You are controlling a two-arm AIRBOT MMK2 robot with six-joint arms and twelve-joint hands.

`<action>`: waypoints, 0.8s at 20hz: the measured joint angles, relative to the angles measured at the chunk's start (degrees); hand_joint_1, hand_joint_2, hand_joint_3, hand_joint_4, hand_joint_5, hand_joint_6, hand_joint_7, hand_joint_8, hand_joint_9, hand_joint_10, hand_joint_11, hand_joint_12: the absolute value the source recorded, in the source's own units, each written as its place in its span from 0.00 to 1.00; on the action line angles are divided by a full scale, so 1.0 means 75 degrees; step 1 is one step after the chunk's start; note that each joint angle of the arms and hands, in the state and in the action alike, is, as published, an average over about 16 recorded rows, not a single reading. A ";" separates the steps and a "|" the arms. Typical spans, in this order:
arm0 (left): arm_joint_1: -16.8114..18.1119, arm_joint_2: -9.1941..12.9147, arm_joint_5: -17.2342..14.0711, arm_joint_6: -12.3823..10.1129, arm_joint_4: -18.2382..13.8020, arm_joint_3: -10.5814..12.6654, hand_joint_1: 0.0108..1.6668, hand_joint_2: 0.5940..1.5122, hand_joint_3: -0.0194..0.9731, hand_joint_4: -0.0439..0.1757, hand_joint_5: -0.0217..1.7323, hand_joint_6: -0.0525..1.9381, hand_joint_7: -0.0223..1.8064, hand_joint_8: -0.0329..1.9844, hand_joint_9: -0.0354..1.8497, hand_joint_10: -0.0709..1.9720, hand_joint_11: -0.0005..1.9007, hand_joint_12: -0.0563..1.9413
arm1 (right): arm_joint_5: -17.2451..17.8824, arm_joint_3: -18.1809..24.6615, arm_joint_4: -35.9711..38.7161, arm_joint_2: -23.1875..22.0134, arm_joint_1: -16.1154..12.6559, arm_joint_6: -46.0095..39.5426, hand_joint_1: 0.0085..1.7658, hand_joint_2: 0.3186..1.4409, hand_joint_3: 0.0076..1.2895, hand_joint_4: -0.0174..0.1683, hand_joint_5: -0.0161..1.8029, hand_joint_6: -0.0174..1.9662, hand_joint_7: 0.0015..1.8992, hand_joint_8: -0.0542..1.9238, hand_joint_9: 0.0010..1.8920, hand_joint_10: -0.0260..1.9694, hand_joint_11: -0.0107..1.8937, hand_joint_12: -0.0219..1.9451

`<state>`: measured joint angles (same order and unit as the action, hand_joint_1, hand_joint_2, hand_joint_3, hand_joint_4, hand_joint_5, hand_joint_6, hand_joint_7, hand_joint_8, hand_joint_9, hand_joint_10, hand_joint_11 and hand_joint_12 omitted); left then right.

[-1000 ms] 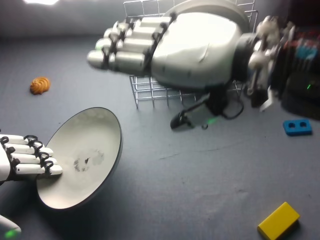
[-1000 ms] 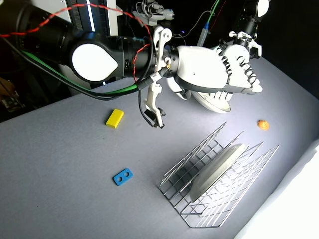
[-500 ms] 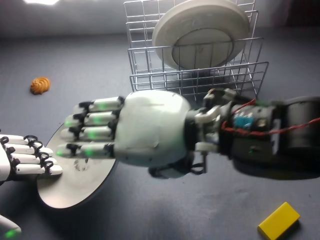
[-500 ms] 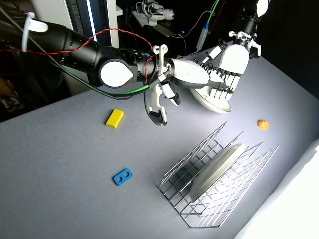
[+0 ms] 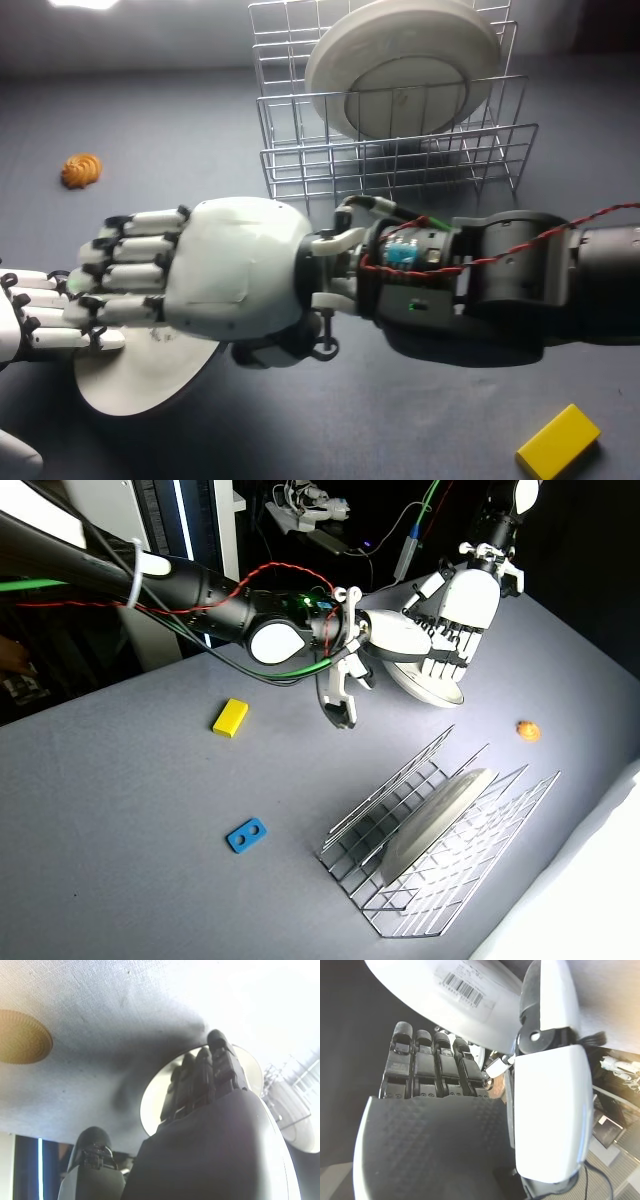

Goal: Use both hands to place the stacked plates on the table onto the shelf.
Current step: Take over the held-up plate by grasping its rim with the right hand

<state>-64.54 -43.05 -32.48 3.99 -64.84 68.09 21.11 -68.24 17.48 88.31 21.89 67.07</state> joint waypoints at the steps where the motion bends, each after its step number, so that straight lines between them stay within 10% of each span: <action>1: -0.0002 0.0000 -0.0001 0.0000 0.0004 0.0000 0.01 0.58 0.03 0.15 0.06 0.01 0.06 0.01 0.04 0.01 0.01 0.16 | 0.0000 -0.0077 -0.0046 0.0087 0.0008 0.0009 0.68 0.55 0.00 0.12 0.08 0.01 0.06 0.03 0.06 0.02 0.02 0.23; 16: 0.0032 0.0039 -0.0050 -0.0005 0.0201 0.0030 0.01 0.58 0.03 0.16 0.07 0.01 0.07 0.01 0.05 0.01 0.01 0.15 | 0.0285 -0.0523 -0.0230 0.0585 0.0105 0.0068 0.63 0.63 0.00 0.13 0.43 0.23 0.45 0.20 0.51 0.02 0.32 0.40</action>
<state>-64.30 -42.76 -32.85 3.95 -63.34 68.32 23.24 -72.16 15.75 92.70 22.68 67.58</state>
